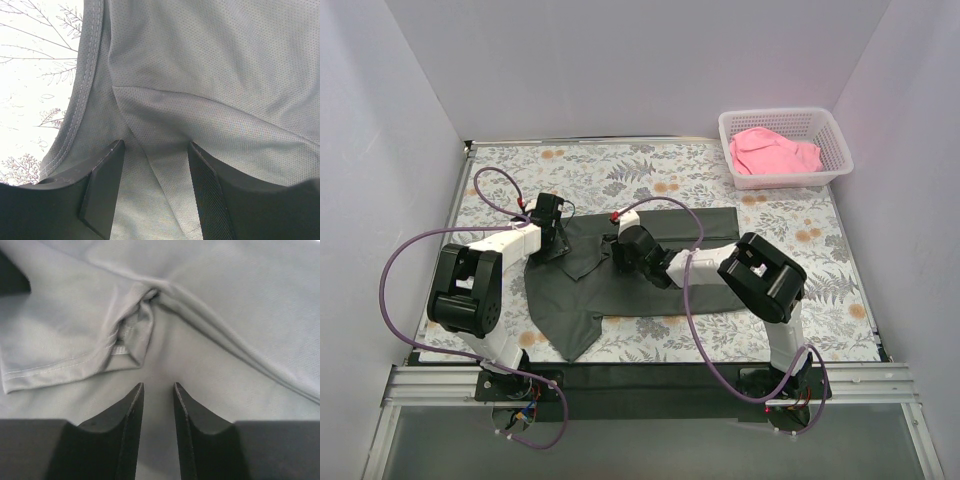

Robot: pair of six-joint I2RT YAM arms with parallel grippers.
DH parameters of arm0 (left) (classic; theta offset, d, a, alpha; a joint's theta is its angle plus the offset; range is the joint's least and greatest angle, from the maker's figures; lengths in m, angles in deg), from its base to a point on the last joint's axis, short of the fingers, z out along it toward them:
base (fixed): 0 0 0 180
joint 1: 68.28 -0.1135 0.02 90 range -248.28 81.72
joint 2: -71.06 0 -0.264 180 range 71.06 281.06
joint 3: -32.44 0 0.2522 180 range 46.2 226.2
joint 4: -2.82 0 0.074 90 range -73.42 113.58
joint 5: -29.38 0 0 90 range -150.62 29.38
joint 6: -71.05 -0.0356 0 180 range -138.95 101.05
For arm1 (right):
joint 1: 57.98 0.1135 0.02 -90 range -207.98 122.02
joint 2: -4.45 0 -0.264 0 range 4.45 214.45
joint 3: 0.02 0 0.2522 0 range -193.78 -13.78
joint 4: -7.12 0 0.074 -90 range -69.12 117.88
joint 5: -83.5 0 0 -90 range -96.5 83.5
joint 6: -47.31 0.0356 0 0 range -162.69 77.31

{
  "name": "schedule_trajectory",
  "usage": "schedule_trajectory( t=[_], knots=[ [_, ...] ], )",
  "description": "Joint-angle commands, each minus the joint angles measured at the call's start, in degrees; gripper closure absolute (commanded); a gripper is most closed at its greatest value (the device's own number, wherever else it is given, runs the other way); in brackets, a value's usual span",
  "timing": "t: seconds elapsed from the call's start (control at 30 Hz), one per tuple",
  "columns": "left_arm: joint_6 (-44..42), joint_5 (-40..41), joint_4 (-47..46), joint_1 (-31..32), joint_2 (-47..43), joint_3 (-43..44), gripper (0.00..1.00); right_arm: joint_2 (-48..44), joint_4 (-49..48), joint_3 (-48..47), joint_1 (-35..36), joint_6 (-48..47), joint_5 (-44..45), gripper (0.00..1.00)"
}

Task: Fold and stack the t-shirts
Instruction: Fold the tshirt

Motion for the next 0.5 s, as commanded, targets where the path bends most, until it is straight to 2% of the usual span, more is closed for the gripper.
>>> schedule_trajectory(
  t=[0.0, 0.13, 0.33, 0.47],
  knots=[
    [-0.3, 1.6, -0.3, -0.3, -2.1, -0.3, 0.5, -3.6, -1.4, -0.1, -0.4, -1.3, 1.4, 0.67],
    [-0.4, 1.0, -1.1, -0.3, -3.2, -0.9, 0.49, -2.5, -1.5, -3.0, -0.4, -7.8, -4.6, 0.7],
    [-0.6, -0.1, -1.4, -0.3, -3.6, -1.1, 0.49, -0.4, -1.3, -6.7, -0.4, -15.4, -6.5, 0.73],
    [-0.8, -0.6, -1.5, -0.3, -3.2, -0.9, 0.49, 2.0, -0.9, -9.1, -0.4, -16.7, -6.2, 0.78]
  ],
)
